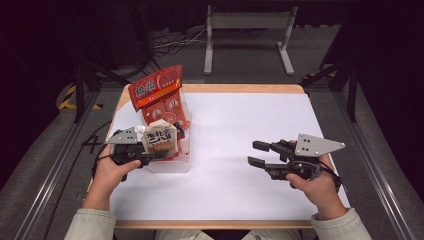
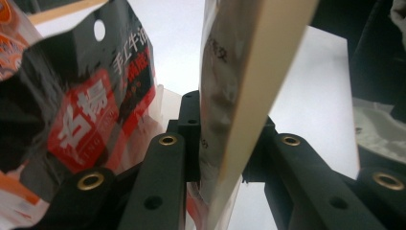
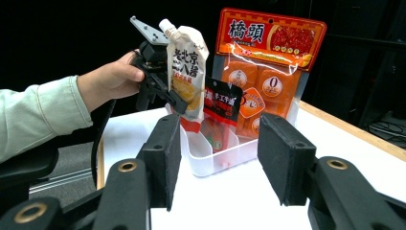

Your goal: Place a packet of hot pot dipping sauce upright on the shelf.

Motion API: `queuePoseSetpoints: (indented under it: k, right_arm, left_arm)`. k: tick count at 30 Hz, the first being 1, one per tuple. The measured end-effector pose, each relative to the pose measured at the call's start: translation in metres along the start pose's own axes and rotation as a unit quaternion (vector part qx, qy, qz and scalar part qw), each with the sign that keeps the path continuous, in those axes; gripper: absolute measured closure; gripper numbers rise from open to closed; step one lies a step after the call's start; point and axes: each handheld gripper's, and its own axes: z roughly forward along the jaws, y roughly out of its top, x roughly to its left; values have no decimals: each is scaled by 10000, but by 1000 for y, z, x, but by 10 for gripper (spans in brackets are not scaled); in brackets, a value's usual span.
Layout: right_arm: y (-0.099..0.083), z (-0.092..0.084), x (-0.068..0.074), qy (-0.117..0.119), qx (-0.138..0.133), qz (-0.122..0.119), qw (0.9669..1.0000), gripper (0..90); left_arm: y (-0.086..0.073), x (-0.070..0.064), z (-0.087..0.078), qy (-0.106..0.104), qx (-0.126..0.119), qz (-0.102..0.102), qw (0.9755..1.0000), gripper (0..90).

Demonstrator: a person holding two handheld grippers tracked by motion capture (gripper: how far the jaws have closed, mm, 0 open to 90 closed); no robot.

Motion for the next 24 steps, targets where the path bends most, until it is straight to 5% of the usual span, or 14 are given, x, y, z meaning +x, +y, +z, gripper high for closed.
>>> queuePoseSetpoints:
  k: [15,24]
  right_arm:
    - [-1,2,-1,27,-13,31,10000,486]
    - [-1,4,0,52,-21,38,10000,475]
  left_arm:
    - [-11,8,0,115,89,-219,9997,677]
    - [-10,4,-1,292,-17,-68,9996,606]
